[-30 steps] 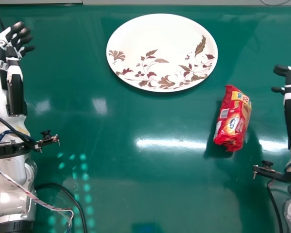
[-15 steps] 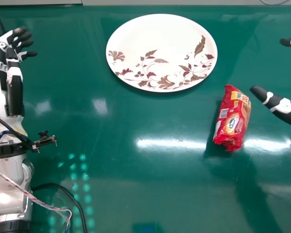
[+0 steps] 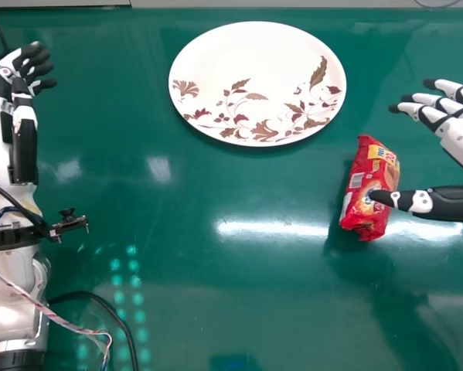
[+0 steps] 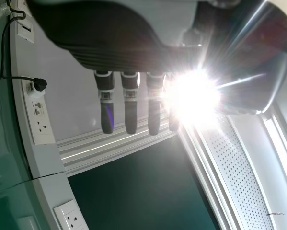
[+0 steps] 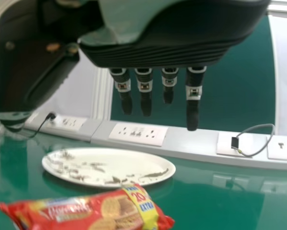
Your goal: Pick up biscuit and place it in the plate
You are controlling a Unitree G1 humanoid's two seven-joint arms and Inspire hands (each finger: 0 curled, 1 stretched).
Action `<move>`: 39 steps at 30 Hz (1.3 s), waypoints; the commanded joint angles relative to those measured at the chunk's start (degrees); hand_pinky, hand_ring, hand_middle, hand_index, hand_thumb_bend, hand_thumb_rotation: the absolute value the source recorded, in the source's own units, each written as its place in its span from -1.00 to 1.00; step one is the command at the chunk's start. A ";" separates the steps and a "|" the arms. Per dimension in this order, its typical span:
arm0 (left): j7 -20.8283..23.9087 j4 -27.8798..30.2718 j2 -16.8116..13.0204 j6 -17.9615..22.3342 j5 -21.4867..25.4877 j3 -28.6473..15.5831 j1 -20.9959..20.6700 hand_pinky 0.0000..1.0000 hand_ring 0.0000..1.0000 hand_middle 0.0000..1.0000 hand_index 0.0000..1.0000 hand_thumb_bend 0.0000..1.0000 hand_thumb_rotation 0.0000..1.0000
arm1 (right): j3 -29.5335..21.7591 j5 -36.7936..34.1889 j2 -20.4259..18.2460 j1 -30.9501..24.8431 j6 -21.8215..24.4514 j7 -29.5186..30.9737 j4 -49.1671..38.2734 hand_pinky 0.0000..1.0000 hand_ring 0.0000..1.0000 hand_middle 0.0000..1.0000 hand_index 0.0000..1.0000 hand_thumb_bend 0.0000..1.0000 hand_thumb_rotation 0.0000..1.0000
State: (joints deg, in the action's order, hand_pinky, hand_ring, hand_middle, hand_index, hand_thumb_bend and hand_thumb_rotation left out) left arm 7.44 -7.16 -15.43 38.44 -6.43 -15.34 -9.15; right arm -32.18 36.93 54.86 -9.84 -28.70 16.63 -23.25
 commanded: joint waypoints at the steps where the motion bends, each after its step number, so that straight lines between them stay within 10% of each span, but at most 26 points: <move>1: 0.11 -0.53 -0.52 -0.06 0.11 -0.80 1.03 0.53 0.65 0.66 0.68 -0.82 -0.63 | 0.31 2.01 1.80 0.43 -2.06 -0.89 0.89 0.45 0.83 0.98 0.99 1.00 -0.32; 11: -0.01 -0.66 -0.66 0.03 0.24 -0.45 0.78 0.51 0.65 0.67 0.68 -0.78 -0.49 | 0.60 1.98 5.55 2.36 -4.24 0.96 3.47 0.48 0.88 1.00 1.00 1.00 -0.32; 20: 0.18 -2.17 -0.80 1.76 -0.26 -0.55 1.07 0.44 0.62 0.64 0.66 -0.77 -0.53 | 5.26 -5.79 -14.60 -0.46 25.43 8.25 -16.24 0.33 0.87 1.00 1.00 1.00 -0.13; 33: -0.16 -8.26 -2.68 6.55 0.38 -0.85 0.26 0.37 0.60 0.62 0.63 -0.68 -0.67 | 10.88 2.72 -26.43 -9.75 27.00 4.38 -25.16 0.47 0.81 0.96 0.94 0.99 -0.20; 39: 1.03 -14.11 -3.12 10.44 -2.02 -0.16 -0.54 0.45 0.62 0.64 0.62 -0.63 -0.77 | 18.29 6.11 -39.81 -12.95 28.48 -5.28 -25.57 0.42 0.81 0.92 0.84 0.82 -0.30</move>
State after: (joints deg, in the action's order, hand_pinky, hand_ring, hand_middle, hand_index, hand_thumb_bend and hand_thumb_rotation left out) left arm 7.62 -18.23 -18.74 47.48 -7.04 -15.43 -11.91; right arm -15.60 42.38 17.99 -21.40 -0.48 13.81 -48.52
